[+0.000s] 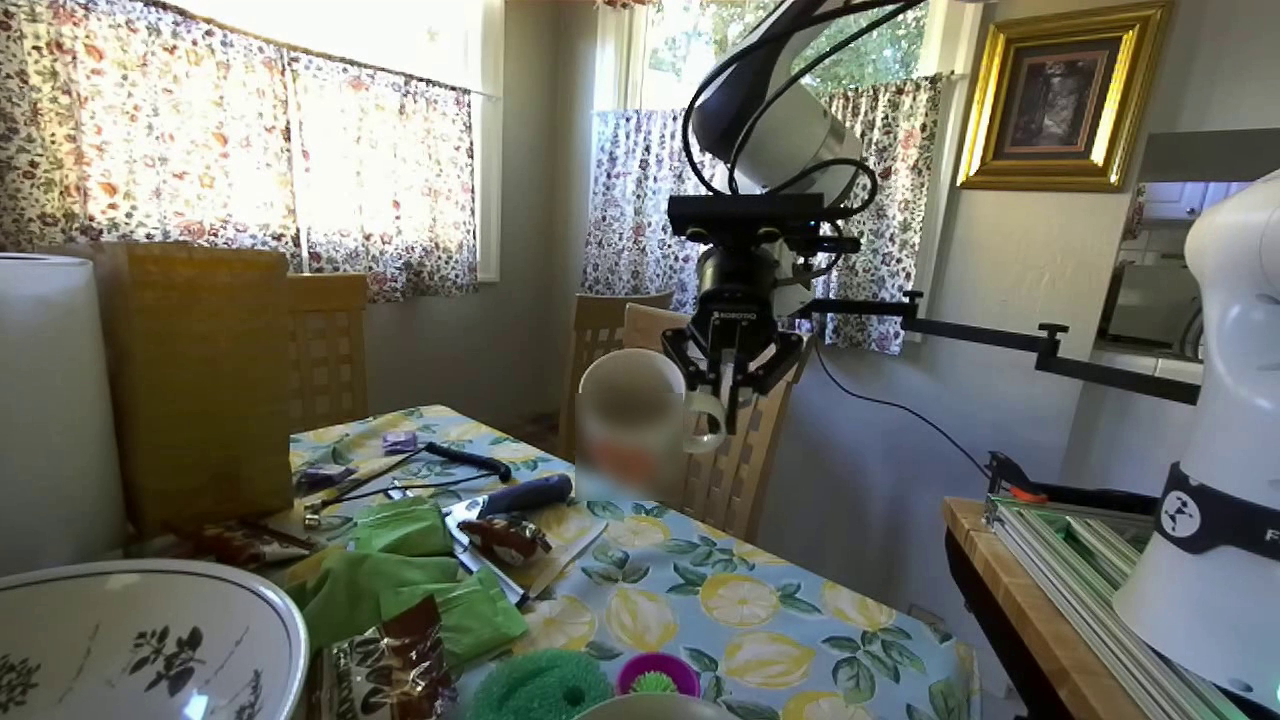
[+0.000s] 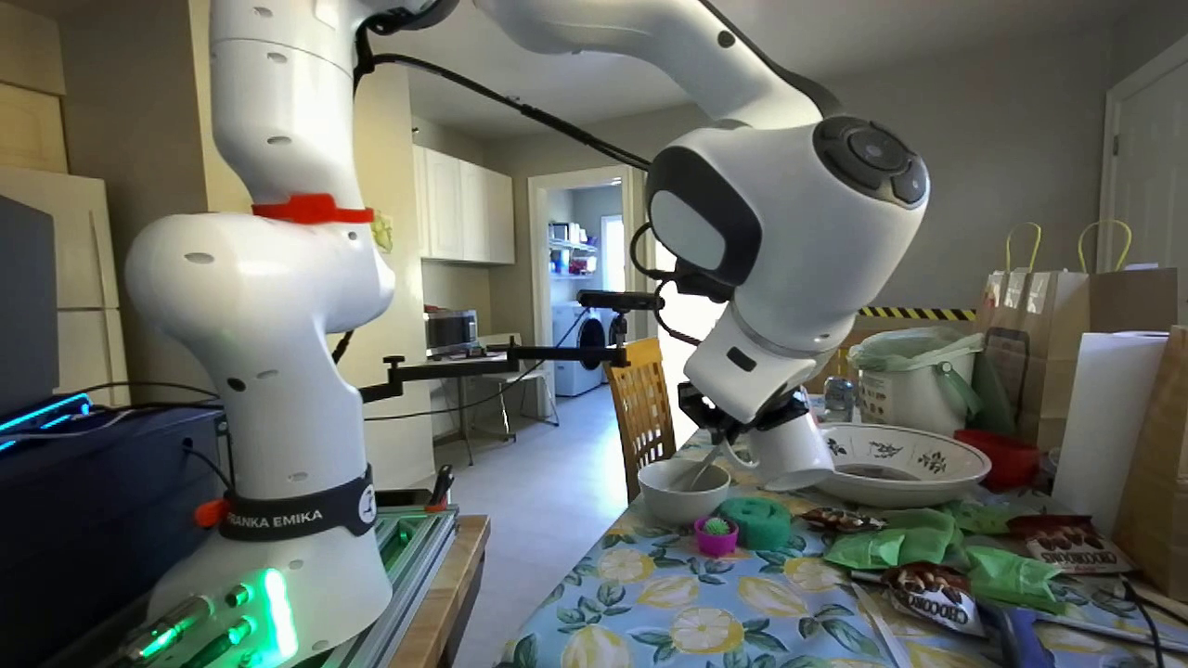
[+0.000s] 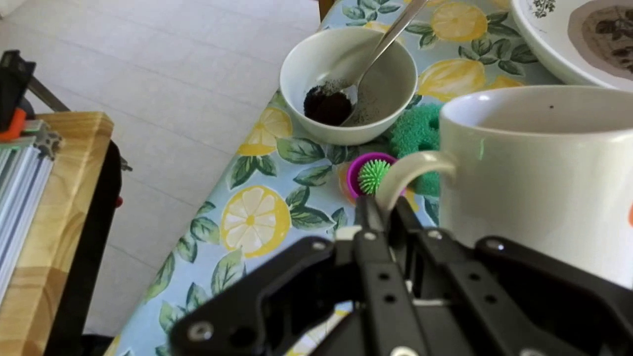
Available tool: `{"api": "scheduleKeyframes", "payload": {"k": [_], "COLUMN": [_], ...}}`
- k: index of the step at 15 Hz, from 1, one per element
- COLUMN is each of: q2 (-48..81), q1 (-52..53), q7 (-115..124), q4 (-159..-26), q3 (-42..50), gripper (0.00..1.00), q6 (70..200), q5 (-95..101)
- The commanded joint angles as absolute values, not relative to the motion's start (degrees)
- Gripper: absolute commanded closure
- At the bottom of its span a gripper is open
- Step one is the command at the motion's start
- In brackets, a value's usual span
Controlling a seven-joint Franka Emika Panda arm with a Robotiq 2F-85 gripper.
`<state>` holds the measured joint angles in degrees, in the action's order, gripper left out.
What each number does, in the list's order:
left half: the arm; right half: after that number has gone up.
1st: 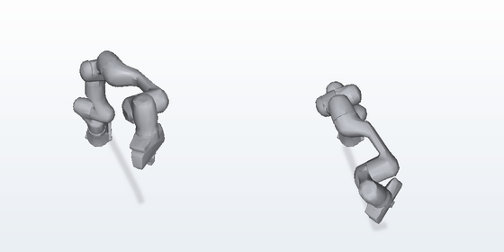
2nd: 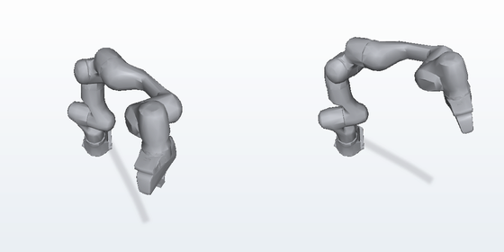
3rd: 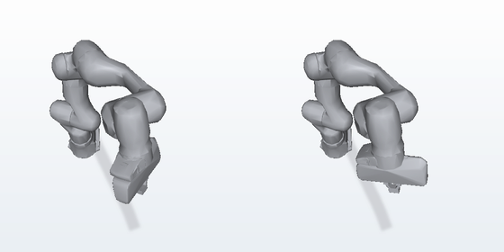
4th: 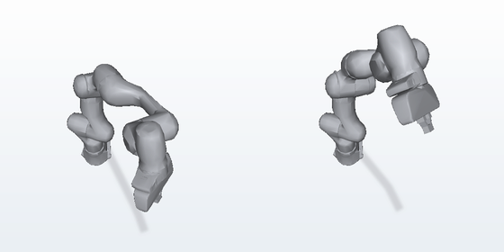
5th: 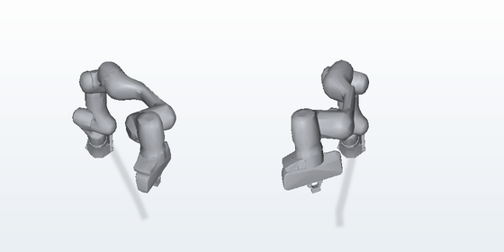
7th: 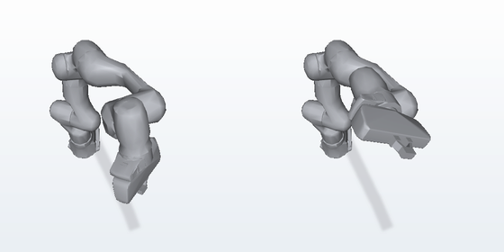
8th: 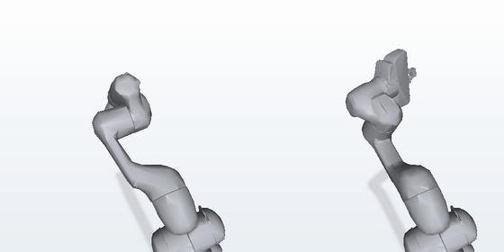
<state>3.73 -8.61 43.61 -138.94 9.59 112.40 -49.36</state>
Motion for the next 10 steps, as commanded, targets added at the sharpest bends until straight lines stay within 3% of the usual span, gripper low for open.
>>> {"api": "scheduleKeyframes", "payload": {"k": [1, 10], "q2": [7.60, 14.80], "q1": [-10.03, -11.51], "q7": [41.27, 35.03], "q4": [-135.91, -136.08], "q3": [10.32, 11.71], "gripper": [0.97, 0.97], "q6": [106.66, 102.39], "q5": [-55.16, -62.10]}}
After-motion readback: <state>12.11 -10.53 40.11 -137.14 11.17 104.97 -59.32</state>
